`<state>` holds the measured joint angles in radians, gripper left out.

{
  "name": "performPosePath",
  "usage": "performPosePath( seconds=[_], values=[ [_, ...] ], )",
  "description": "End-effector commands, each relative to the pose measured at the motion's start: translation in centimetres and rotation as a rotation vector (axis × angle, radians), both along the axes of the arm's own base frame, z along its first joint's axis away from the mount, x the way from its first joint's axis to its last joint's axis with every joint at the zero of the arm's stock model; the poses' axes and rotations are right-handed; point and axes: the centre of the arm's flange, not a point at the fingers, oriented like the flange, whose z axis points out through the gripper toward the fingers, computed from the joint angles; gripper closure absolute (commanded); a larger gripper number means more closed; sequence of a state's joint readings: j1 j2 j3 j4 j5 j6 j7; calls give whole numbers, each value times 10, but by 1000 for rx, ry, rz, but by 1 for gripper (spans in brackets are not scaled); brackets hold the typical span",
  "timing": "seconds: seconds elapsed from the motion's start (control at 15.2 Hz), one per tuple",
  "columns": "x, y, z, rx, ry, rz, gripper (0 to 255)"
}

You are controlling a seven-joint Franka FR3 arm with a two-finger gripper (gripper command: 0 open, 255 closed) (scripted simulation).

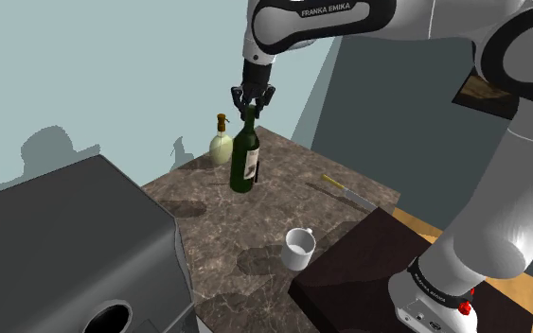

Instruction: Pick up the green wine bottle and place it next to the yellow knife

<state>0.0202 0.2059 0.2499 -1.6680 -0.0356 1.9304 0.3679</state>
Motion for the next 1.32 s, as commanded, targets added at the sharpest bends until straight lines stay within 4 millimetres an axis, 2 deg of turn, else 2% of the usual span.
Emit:
performPosePath(
  seconds=[0.0, 1.25],
  values=[
    [-8, -24, 1, 0, -1, 1, 255],
    [-85, -263, 2, 0, -1, 1, 255]
  ],
)
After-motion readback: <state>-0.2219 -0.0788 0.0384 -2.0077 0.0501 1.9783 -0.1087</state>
